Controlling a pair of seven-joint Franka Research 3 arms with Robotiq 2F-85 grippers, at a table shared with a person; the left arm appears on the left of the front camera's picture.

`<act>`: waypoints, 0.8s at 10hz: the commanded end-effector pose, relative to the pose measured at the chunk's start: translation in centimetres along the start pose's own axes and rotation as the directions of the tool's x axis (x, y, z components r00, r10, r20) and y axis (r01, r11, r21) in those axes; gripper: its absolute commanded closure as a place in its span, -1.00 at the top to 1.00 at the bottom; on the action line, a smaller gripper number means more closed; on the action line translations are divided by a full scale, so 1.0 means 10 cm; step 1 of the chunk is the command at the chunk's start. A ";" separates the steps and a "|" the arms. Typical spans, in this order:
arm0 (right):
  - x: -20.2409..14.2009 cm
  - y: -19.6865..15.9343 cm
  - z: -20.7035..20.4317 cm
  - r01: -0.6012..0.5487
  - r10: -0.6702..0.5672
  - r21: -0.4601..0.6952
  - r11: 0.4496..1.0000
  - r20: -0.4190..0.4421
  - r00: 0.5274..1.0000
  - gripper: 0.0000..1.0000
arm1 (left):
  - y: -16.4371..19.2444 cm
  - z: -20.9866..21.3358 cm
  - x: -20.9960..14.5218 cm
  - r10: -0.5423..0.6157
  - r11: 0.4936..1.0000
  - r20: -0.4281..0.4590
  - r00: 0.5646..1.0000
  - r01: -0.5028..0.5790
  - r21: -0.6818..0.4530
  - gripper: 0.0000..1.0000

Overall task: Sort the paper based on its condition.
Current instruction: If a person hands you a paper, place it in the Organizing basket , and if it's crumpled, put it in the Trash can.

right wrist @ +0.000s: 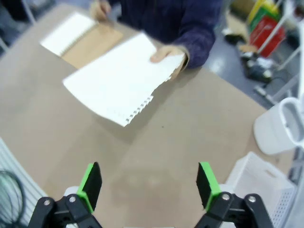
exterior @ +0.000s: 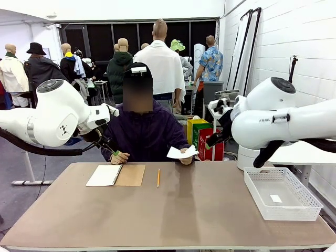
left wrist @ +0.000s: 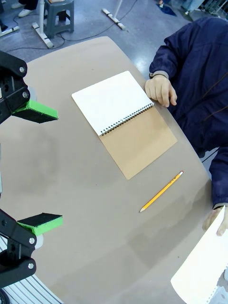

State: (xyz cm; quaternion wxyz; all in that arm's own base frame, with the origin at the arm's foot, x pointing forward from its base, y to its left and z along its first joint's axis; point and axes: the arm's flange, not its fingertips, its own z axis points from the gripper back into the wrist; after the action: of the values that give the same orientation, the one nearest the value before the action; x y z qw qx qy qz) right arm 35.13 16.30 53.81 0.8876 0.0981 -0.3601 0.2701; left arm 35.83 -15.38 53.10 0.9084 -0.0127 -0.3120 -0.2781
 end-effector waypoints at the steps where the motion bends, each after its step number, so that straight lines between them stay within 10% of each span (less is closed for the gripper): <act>1: 0.12 -0.15 -0.10 0.216 -0.220 0.092 0.972 0.048 0.974 1.00 | 0.00 0.00 0.01 -0.007 1.000 0.009 1.000 0.006 0.007 1.00; 6: -0.02 -0.54 -0.46 0.499 -0.503 0.302 0.812 -0.069 0.861 1.00 | 0.00 0.00 0.01 -0.007 1.000 0.009 1.000 0.006 0.007 1.00; 8: -0.04 -0.46 -0.34 0.490 -0.490 0.230 0.841 -0.061 0.869 1.00 | 0.00 0.00 0.01 -0.007 1.000 0.009 1.000 0.006 0.007 1.00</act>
State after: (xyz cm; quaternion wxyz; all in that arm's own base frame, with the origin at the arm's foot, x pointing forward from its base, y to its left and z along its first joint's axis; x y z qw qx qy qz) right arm 39.77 13.37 50.85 0.9067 0.3063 -0.2817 0.0689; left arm 35.82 -15.40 53.12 0.9082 -0.0126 -0.3123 -0.2784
